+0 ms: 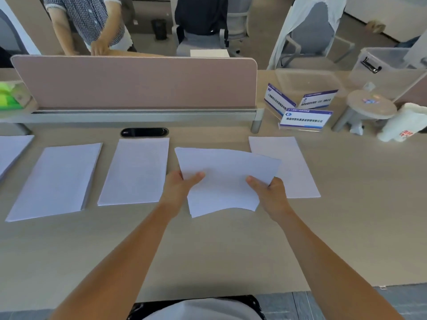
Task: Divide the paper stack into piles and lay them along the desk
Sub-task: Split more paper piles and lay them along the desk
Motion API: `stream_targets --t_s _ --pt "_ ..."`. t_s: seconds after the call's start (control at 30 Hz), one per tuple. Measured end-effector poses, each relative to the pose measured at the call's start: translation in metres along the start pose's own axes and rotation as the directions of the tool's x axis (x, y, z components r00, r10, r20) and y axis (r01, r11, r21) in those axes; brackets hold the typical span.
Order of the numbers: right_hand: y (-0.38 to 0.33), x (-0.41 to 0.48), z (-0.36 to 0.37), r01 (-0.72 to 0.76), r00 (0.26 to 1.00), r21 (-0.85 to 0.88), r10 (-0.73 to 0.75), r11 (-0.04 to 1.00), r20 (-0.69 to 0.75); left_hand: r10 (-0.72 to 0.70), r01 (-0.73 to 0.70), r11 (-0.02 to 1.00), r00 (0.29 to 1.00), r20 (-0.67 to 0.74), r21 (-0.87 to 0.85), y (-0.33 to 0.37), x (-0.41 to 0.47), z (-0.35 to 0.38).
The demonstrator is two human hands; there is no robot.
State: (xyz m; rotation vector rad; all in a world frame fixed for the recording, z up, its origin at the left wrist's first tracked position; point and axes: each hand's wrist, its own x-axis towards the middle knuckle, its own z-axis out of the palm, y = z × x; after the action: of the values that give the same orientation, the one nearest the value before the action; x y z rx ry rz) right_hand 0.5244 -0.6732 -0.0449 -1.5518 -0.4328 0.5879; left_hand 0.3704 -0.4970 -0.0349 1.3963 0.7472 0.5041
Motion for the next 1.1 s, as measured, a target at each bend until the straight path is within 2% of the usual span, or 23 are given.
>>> stream_targets --t_s 0.13,0.37,0.5,0.73,0.83,1.0,1.1 --pt "-0.005 0.005 0.000 -0.003 1.000 0.024 0.003 1.000 -0.005 0.003 -0.004 1.000 0.996 -0.091 -0.016 0.011 -0.004 0.011" --pt "0.009 0.011 -0.008 -0.043 0.996 -0.055 0.047 0.998 0.072 0.022 -0.017 0.999 0.993 -0.115 0.041 -0.008 -0.006 0.011" --pt "0.008 0.009 -0.004 -0.080 0.996 -0.023 0.081 0.997 0.049 0.019 -0.007 0.998 0.982 -0.186 0.066 -0.014 -0.011 0.022" --pt "-0.027 0.011 0.000 -0.064 0.998 -0.041 0.065 0.997 0.013 0.098 -0.072 0.988 0.978 -0.186 0.139 0.018 -0.001 0.022" --pt "-0.053 0.011 0.001 -0.048 0.998 -0.069 0.046 0.996 -0.034 0.152 -0.112 0.963 0.977 -0.148 0.244 0.046 0.002 0.021" --pt "-0.092 0.001 -0.011 -0.041 0.983 -0.105 0.022 0.994 -0.182 0.270 -0.264 0.893 0.962 0.033 0.366 0.077 0.019 0.031" --pt "-0.110 -0.007 -0.028 -0.042 0.962 -0.137 0.003 0.990 -0.273 0.283 -0.307 0.900 0.951 0.120 0.309 0.077 0.032 0.052"
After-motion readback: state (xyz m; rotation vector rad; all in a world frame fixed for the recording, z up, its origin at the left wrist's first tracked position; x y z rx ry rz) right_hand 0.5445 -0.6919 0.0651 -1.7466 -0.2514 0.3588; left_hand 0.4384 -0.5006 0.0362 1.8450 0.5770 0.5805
